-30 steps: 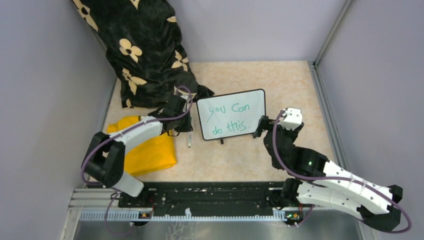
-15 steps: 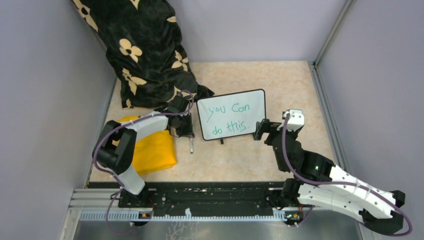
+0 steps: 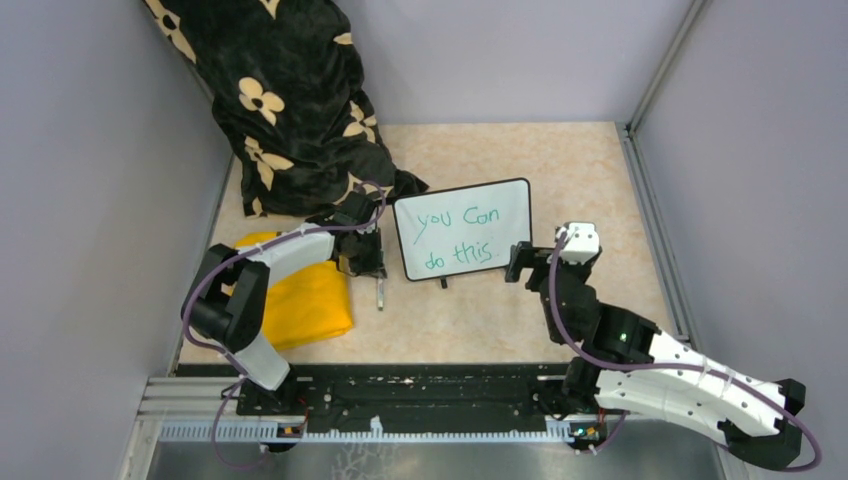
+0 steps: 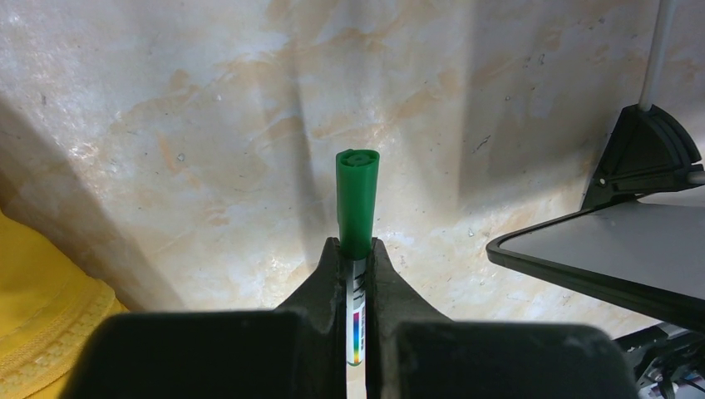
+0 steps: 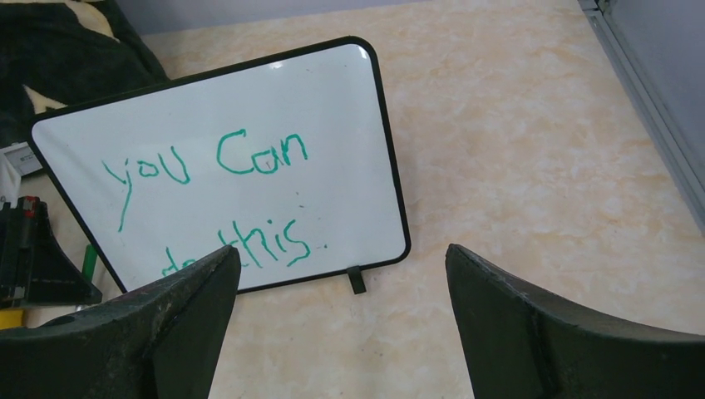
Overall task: Write a sentence on the whiteboard
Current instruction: Place the whiteboard marker at the center of the board.
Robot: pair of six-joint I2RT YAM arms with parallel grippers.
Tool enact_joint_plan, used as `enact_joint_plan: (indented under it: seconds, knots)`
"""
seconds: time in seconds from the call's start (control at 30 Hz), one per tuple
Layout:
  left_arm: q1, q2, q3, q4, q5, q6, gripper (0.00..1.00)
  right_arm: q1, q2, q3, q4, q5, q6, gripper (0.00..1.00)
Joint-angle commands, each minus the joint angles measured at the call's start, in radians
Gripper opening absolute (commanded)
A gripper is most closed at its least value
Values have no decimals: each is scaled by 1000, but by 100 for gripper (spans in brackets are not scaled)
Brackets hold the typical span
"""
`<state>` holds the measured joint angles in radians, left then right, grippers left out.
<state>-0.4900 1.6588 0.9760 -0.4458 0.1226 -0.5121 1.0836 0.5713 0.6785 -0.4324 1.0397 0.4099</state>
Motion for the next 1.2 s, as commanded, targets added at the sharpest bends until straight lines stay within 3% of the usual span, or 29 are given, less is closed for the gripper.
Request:
enact_joint_plan:
  seconds: [0.0, 0.83, 1.17]
  knots:
    - [4, 12, 24, -30, 7, 2, 0, -5, -18, -13, 59, 30, -39, 91]
    - [4, 99, 41, -47, -73, 0, 1, -5, -97, -44, 67, 38, -16, 90]
    - [4, 122, 40, -42, -73, -2, 10, -5, -97, -42, 54, 43, -4, 90]
